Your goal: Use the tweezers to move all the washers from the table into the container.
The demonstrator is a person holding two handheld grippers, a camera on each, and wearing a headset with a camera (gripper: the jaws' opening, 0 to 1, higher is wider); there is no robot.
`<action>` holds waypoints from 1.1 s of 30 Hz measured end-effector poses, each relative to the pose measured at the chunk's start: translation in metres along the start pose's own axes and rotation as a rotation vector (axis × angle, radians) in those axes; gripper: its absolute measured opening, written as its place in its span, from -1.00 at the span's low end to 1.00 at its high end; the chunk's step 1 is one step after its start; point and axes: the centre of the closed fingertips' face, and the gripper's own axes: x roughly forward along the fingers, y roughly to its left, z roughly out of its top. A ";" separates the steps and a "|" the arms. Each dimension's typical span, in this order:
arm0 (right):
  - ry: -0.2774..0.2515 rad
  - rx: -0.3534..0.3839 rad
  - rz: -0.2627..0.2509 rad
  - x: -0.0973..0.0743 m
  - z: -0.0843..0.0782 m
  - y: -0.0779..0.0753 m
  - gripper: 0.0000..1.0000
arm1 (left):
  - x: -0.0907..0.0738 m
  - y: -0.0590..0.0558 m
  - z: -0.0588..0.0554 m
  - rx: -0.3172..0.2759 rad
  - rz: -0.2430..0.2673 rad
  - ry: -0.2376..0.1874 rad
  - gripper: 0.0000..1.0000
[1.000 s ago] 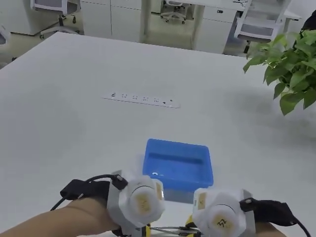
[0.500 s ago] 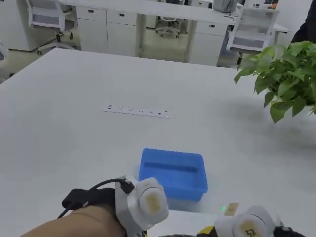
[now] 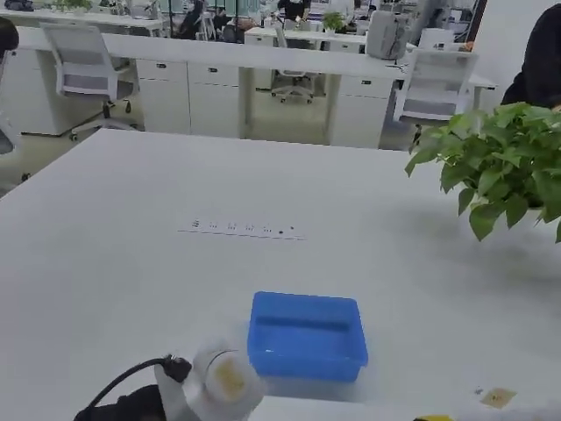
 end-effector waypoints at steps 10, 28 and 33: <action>-0.036 -0.007 -0.018 -0.005 0.005 0.003 0.61 | -0.059 0.003 -0.009 -0.220 0.097 -0.234 0.14; -0.130 0.085 -0.110 -0.025 0.016 -0.014 0.98 | -0.145 0.038 -0.033 -0.382 0.512 -0.490 0.98; -0.129 0.079 -0.124 -0.028 0.013 -0.015 0.98 | -0.149 0.033 -0.034 -0.375 0.515 -0.491 0.98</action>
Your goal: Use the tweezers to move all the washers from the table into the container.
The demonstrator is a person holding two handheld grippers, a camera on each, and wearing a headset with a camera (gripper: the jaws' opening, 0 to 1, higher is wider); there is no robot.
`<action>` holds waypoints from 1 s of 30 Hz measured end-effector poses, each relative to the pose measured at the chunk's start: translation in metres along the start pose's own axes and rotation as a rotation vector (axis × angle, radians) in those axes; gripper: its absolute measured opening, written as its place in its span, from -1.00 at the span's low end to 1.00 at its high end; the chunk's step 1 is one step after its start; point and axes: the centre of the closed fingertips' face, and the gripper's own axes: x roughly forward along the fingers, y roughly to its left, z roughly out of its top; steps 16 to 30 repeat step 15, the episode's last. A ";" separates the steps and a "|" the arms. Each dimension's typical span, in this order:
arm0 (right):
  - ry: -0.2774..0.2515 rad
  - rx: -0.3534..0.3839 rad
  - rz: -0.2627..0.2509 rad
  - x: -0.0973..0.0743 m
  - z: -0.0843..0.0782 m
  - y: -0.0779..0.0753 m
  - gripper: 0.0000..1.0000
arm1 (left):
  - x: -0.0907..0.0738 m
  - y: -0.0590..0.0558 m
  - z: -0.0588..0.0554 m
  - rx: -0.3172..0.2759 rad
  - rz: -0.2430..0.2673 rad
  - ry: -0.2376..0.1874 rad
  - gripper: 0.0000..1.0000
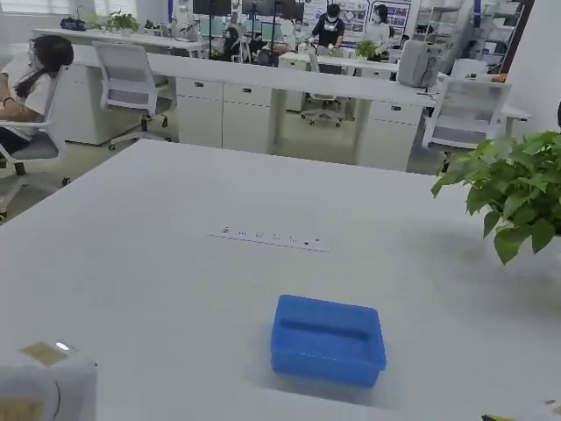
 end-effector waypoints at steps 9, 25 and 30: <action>0.006 -0.035 0.004 0.001 -0.002 0.004 0.98 | -0.004 -0.003 -0.002 0.000 0.014 0.000 0.98; -0.006 -0.013 0.006 -0.001 0.001 0.002 0.98 | -0.009 -0.001 -0.001 -0.016 0.020 0.001 0.98; -0.006 -0.013 0.006 -0.001 0.001 0.002 0.98 | -0.009 -0.001 -0.001 -0.016 0.020 0.001 0.98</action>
